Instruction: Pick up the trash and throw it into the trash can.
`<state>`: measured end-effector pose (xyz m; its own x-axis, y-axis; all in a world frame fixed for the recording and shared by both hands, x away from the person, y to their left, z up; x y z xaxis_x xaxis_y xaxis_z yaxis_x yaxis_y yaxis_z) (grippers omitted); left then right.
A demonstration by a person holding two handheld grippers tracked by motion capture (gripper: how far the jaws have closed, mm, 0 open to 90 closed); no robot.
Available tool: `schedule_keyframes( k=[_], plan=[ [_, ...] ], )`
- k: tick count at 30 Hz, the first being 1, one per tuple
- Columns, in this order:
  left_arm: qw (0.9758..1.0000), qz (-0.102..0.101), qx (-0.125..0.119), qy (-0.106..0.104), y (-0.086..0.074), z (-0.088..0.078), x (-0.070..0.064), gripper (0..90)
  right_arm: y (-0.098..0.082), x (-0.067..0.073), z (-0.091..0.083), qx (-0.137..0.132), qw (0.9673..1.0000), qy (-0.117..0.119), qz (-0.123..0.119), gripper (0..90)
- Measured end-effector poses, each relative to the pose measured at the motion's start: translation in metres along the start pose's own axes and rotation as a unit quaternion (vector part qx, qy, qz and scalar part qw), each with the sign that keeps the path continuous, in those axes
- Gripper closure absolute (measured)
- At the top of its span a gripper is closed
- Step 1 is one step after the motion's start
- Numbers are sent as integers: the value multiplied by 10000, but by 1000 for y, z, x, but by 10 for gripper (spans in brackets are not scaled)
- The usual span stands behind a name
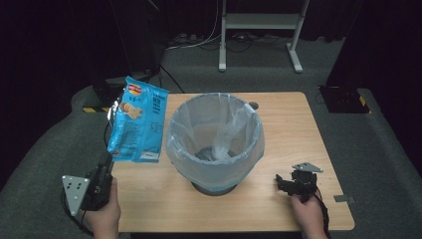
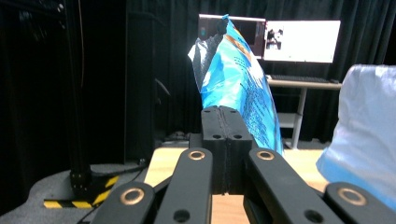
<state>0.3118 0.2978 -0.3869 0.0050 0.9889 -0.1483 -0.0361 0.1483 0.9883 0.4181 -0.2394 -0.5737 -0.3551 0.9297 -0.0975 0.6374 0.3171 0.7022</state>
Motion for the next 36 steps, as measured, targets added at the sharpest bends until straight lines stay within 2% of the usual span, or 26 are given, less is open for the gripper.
schedule_keyframes(
  k=[4, 15, 18, 23, 32, 36],
  plan=[
    [9999, 10, -161, -8, 10, -1, -3, 897, 0, 0, 0, -5, 10000, 8, -2, 126],
    [9992, 75, -375, -62, 24, 0, -14, 897, 0, 0, 0, -1, 10000, 0, -1, 126],
    [9986, 84, -513, -73, 34, 1, -18, 897, 0, 0, 0, 0, 10000, 1, 1, 126],
    [9981, 27, -604, -130, 43, 3, -21, 897, 0, 0, 0, 1, 10000, 5, 3, 126],
    [9962, 113, -842, -190, 62, 3, -30, 897, 0, 0, 0, 0, 10000, 5, 3, 127],
    [9954, 123, -928, -180, 69, 2, -29, 897, 0, 0, 0, 0, 10000, 4, 2, 127]
  ],
)
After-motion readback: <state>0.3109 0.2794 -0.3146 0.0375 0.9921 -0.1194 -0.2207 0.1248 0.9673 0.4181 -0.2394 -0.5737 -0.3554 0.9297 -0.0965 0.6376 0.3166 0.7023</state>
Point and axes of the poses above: each handheld gripper's, and its own axes: z roughly forward along the jaws, y roughly out of its top, x roughly to its left, the point moved 7 cm from there along z, roughly forward along the jaws, and after that the axes turned 6 degrees about -z, right-handed, at the moved point
